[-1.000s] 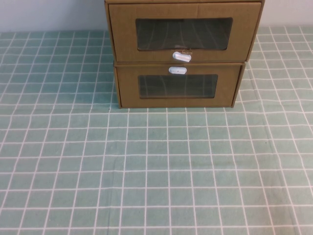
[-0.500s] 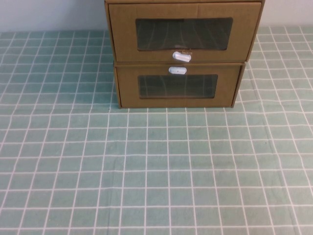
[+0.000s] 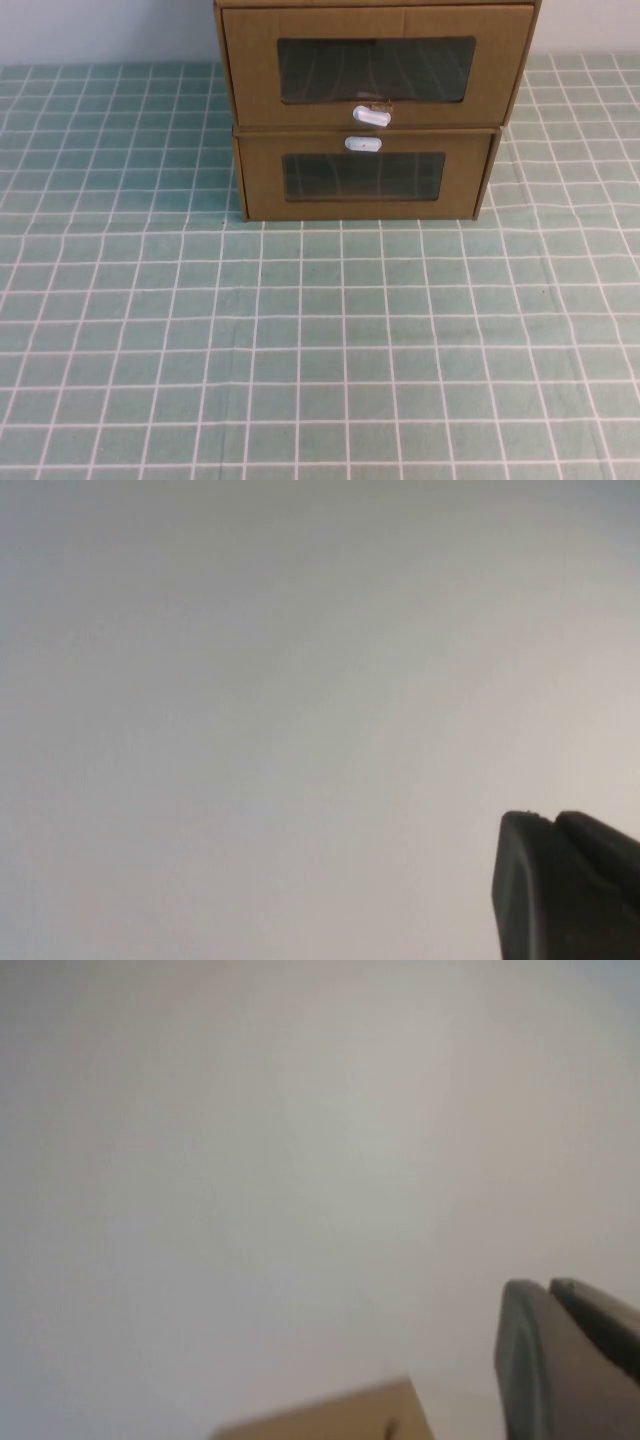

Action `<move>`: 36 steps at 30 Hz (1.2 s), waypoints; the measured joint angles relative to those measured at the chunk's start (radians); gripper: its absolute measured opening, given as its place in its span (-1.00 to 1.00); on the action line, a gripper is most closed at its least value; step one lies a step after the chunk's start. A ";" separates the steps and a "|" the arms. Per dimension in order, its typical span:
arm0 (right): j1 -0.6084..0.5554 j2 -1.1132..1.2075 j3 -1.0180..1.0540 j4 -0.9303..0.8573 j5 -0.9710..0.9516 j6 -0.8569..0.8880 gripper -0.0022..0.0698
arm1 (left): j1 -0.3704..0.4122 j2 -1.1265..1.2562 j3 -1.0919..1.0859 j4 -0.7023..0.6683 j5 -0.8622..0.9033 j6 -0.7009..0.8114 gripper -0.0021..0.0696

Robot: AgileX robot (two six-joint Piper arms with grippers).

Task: Open the shoe box
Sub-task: 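Pull the top drawer of the cardboard box fully open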

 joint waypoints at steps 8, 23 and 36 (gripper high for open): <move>0.000 0.310 -0.226 -0.060 0.402 -0.137 -0.98 | 0.000 0.365 -0.243 -0.012 0.223 0.031 -0.96; 0.029 0.444 -0.230 0.219 0.455 -0.402 -0.98 | -0.007 0.926 -0.503 -0.309 0.441 0.242 -0.96; 0.304 0.801 -0.310 0.525 0.699 -1.143 -0.98 | -0.153 1.498 -1.177 -0.720 0.826 0.653 -0.96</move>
